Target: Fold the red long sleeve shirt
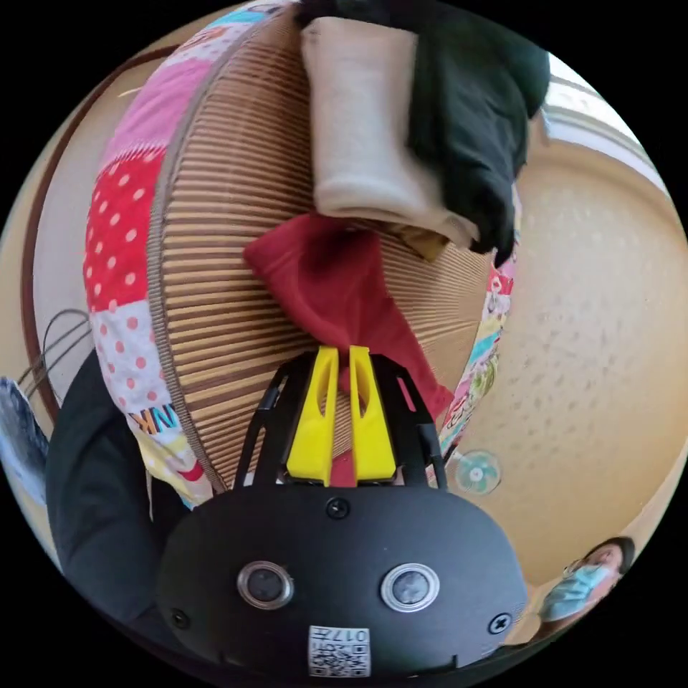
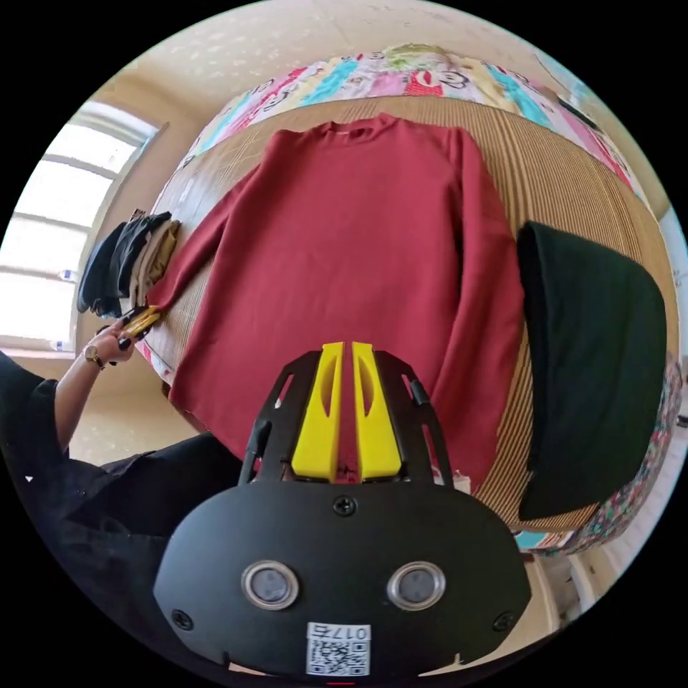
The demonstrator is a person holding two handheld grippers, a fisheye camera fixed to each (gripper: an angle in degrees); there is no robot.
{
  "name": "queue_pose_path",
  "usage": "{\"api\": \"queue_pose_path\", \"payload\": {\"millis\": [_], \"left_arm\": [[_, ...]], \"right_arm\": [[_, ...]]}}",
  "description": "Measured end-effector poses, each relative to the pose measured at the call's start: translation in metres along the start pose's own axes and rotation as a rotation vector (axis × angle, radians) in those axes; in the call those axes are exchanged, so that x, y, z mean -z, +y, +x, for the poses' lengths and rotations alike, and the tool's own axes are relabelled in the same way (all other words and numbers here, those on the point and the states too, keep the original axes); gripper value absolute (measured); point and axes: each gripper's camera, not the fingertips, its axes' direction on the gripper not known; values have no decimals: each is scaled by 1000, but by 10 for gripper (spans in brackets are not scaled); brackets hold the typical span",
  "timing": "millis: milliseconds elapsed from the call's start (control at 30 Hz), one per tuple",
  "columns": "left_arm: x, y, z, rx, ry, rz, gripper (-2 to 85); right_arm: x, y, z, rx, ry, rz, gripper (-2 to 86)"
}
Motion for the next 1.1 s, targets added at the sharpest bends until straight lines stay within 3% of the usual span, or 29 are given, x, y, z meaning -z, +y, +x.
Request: {"api": "queue_pose_path", "payload": {"millis": [100,267,367,500,633,800,967,1033,1100], "left_arm": [[16,29,77,-377,-107,30,30],[59,77,172,-857,-94,223,27],[69,83,196,-981,-139,322,28],[73,80,210,-1094,-36,315,29],[55,87,221,-1167,-16,293,29],[13,140,251,-1329,152,171,28],[-111,268,283,-1485,299,-152,37],[-171,314,278,-1508,260,-297,49],[-231,353,263,-1498,156,-457,65]], "right_arm": [[-10,-44,-27,133,96,96,21],[-21,-131,-48,61,32,289,19],[-48,-176,-65,34,-26,318,17],[-105,-217,-99,-34,-134,164,13],[-121,-218,-132,-62,-31,182,16],[-90,-180,-92,-68,-300,214,43],[-35,-89,-7,-271,-574,289,67],[5,-27,31,-402,-607,480,76],[21,10,54,-501,-550,547,83]]}}
